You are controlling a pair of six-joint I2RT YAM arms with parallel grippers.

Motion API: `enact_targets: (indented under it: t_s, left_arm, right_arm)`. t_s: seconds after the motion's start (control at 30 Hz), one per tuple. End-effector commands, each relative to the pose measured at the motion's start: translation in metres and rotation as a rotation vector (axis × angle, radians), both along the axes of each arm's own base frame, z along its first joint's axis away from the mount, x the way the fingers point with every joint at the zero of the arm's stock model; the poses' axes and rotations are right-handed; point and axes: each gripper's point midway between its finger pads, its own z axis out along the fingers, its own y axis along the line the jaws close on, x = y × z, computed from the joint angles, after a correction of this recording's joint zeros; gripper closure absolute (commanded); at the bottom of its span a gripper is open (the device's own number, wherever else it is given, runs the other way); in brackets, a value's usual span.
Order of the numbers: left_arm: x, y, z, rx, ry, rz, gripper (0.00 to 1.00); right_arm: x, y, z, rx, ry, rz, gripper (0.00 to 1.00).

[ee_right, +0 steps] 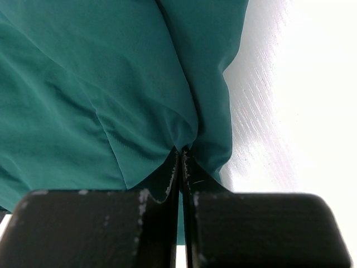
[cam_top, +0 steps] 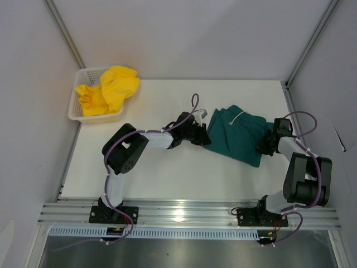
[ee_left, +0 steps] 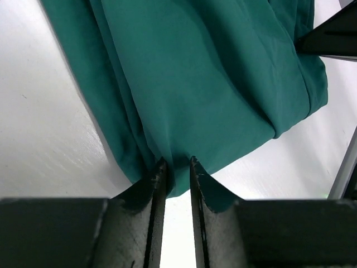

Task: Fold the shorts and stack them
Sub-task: Fold the shorts

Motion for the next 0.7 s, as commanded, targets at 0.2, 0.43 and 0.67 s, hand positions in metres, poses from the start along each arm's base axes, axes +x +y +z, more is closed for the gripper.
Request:
enact_targets:
  t_s: [0.2, 0.43, 0.67]
  left_arm:
    - [0.002, -0.016, 0.01, -0.033, -0.025, -0.034, 0.79]
    - [0.002, -0.002, 0.003, -0.001, -0.024, 0.007, 1.0]
    - [0.006, 0.027, 0.002, -0.002, -0.033, 0.046, 1.0]
  right_arm:
    - [0.002, 0.002, 0.004, 0.012, -0.019, 0.011, 1.0]
    - [0.003, 0.001, 0.004, 0.014, -0.007, 0.012, 1.0]
    - [0.005, -0.003, 0.008, 0.02, -0.004, 0.004, 1.0]
